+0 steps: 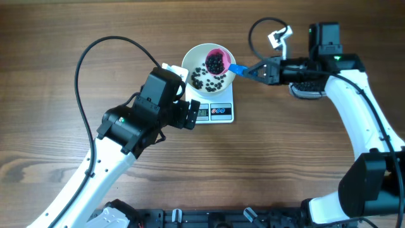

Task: Scoop item into bowl and weigh 150g on scale
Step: 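Tilt the scoop with the right gripper to pour beans into bowl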

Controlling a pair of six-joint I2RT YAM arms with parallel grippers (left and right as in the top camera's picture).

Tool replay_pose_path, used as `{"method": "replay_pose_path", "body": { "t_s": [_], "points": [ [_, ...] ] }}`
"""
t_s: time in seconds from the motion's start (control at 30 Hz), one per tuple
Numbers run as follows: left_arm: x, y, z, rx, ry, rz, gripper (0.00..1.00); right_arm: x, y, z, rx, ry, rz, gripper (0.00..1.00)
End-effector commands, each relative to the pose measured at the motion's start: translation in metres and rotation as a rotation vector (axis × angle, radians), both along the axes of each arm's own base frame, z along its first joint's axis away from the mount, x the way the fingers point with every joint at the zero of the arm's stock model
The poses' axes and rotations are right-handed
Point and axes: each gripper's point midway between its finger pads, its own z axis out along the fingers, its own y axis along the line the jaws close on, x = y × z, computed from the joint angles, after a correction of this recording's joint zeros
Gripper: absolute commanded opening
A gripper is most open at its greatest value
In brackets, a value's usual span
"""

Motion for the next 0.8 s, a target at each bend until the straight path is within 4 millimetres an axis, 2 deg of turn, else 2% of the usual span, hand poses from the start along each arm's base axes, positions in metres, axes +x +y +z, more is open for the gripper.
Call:
{"method": "replay_pose_path", "body": {
  "t_s": [0.0,0.13,0.2,0.47,0.77],
  "points": [
    [0.000,0.000,-0.002,0.003,0.006,-0.015,1.00,0.007,0.002,-0.012,-0.152,-0.080,-0.014,0.04],
    [0.000,0.000,-0.002,0.003,0.006,-0.015,1.00,0.013,0.001,-0.020,-0.302,-0.139,-0.053,0.04],
    [0.000,-0.001,-0.002,0.003,0.005,-0.015,1.00,0.014,0.006,-0.015,-0.343,-0.202,-0.043,0.04],
    [0.000,-0.001,-0.002,0.003,0.006,-0.015,1.00,0.024,0.018,0.012,-0.353,-0.361,-0.057,0.04],
    [0.000,-0.001,-0.002,0.003,0.005,-0.015,1.00,0.022,0.025,0.013,-0.391,-0.471,0.034,0.04]
  ]
}}
